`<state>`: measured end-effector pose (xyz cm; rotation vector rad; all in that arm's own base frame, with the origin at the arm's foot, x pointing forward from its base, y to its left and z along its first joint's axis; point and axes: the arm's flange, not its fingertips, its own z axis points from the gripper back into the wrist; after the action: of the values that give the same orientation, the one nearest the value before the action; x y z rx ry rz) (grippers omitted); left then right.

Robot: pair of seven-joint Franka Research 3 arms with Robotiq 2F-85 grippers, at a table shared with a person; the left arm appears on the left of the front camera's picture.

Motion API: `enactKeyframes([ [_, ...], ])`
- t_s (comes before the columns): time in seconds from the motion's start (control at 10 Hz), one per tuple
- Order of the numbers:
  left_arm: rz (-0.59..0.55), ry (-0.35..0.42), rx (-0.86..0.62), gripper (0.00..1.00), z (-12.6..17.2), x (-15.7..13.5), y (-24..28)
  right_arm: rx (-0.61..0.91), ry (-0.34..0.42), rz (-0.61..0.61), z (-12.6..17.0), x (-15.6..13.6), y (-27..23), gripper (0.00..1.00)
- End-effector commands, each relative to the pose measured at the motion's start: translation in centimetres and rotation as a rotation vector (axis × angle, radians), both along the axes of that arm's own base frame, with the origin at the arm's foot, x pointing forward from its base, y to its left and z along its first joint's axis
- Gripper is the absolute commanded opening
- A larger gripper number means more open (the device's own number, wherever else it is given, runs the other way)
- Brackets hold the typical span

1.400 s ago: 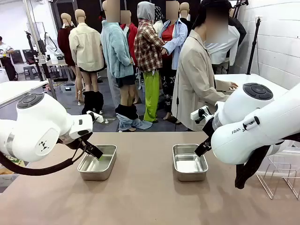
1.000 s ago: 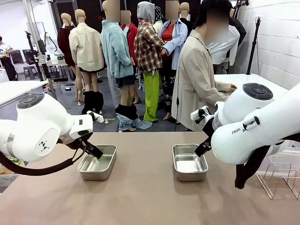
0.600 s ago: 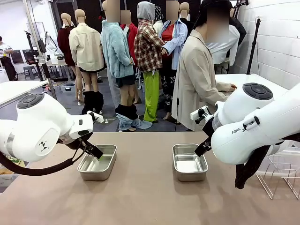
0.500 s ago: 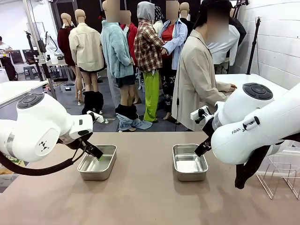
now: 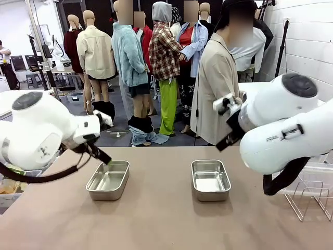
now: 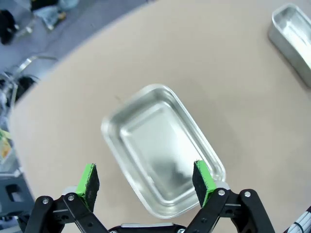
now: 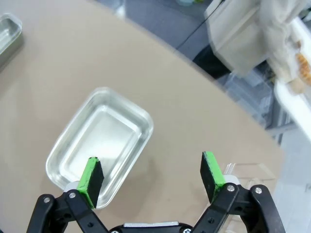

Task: Place the bread in airtight containers.
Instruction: Lift both Airtight Container.

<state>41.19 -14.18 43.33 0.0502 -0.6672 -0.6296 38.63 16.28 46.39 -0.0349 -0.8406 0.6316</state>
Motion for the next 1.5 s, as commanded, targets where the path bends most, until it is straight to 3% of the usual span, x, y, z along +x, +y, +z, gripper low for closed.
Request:
enactKeyframes([
  [0.0, 0.073, -0.085, 0.049, 1.0, 5.8, 0.3, 1.9, 0.007, -0.141, -0.143, 3.8, -1.7, -1.7, 1.0],
  [0.2, 0.168, -0.115, 0.085, 1.0, 10.0, 0.0, 5.1, 0.048, -0.177, -0.375, 7.0, -1.4, -7.5, 1.0],
  [0.4, 0.261, -0.111, 0.101, 1.0, 12.1, -1.6, 9.6, 0.163, -0.191, -0.592, 9.6, -2.1, -15.1, 1.0],
  [0.5, 0.279, -0.103, 0.097, 1.0, 12.5, -2.6, 10.8, 0.187, -0.188, -0.629, 10.1, -2.6, -17.6, 1.0],
  [0.8, 0.288, -0.054, 0.039, 1.0, 14.4, -5.7, 16.9, 0.234, -0.108, -0.827, 9.5, 1.1, -30.9, 1.0],
  [1.0, 0.31, -0.014, -0.012, 1.0, 14.8, -6.5, 19.9, 0.314, -0.057, -0.911, 7.1, 0.4, -36.6, 1.0],
  [1.2, 0.315, 0.004, -0.056, 1.0, 14.2, -5.4, 19.6, 0.321, -0.065, -0.873, 5.3, 0.2, -37.4, 1.0],
  [1.4, 0.328, -0.026, 0.007, 1.0, 14.3, -6.4, 19.7, 0.286, -0.055, -0.928, 6.6, -0.4, -37.1, 1.0],
])
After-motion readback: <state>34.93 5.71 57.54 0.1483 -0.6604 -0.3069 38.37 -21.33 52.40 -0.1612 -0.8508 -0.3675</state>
